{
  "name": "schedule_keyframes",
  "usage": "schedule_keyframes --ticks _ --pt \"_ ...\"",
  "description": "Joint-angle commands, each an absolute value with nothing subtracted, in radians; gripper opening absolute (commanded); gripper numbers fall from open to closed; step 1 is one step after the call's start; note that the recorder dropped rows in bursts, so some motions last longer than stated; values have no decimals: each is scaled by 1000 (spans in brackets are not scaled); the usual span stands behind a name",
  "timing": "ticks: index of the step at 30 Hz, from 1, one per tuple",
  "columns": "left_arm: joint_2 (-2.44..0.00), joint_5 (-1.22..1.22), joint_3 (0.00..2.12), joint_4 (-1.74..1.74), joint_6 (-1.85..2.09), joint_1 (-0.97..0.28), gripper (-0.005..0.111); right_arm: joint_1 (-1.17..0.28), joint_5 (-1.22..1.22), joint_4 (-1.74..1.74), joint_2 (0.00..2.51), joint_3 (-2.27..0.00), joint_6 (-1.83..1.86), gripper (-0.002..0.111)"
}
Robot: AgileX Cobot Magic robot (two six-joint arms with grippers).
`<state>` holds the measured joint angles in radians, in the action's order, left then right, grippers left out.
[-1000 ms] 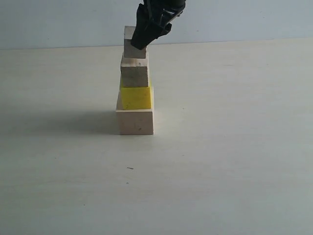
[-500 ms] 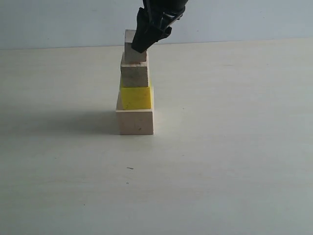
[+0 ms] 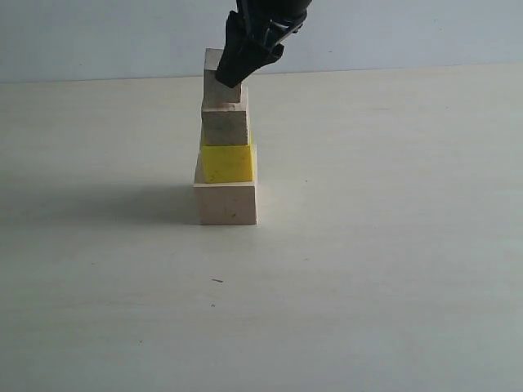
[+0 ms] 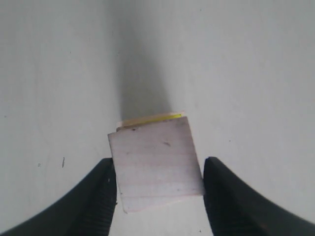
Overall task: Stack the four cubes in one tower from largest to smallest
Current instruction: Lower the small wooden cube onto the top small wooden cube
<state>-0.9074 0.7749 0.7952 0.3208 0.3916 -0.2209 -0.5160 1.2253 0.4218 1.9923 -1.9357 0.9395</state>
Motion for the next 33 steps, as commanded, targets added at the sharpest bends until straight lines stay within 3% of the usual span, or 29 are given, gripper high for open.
schedule_keyframes --ticks 1,22,24,27,33 --pt "-901 764 796 324 389 -219 0 -512 1221 399 1989 -1931 940 20" --pt "-901 768 796 325 391 -219 0 -512 1221 412 1989 -1931 939 20" --pt "-901 768 796 325 391 -219 0 -512 1221 412 1989 -1931 939 24" --pt "-901 768 796 325 391 -219 0 -512 1221 409 1989 -1931 929 42" --pt "-901 768 796 325 391 -219 0 -512 1221 408 1989 -1931 916 44"
